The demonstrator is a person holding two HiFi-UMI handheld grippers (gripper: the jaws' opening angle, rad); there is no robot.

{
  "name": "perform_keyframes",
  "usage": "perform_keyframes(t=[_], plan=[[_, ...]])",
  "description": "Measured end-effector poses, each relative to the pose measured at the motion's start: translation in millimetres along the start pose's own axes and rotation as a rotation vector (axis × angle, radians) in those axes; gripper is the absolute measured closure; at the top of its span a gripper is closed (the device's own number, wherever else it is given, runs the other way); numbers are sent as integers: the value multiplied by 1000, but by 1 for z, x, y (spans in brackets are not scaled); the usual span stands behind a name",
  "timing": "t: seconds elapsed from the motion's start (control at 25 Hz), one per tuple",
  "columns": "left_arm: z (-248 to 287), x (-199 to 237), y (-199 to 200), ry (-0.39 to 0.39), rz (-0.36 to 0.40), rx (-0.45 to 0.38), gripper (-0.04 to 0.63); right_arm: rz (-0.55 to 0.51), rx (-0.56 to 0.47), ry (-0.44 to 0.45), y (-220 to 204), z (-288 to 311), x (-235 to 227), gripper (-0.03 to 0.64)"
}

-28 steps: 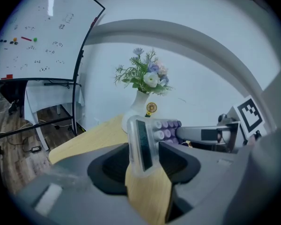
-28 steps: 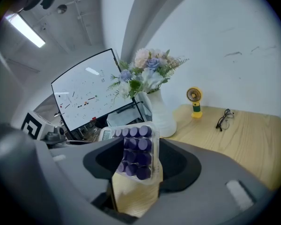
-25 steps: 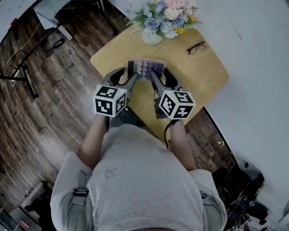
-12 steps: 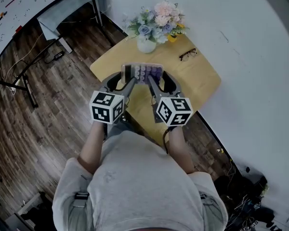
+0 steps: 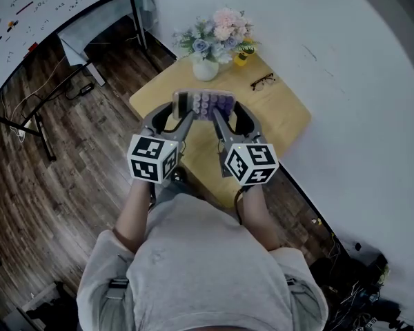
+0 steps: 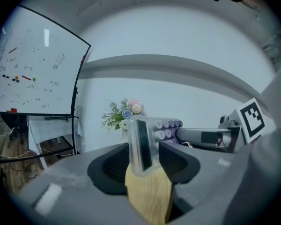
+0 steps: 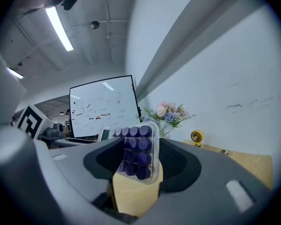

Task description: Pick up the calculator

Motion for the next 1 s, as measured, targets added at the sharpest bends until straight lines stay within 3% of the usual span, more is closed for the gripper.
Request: perform_keyframes(t=[1.0], plan=[[-54, -65, 35, 29, 120, -180, 393, -140, -215, -11, 39, -85, 20, 387]])
Point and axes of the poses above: the fingertips, and each gripper's own axes: z forward along the fingers, x to its left, y out of its top, the point moved 6 cm from there along -z, backward along the fingers, and after that the axes turned 9 degrees about x, right-handed, at the moved point
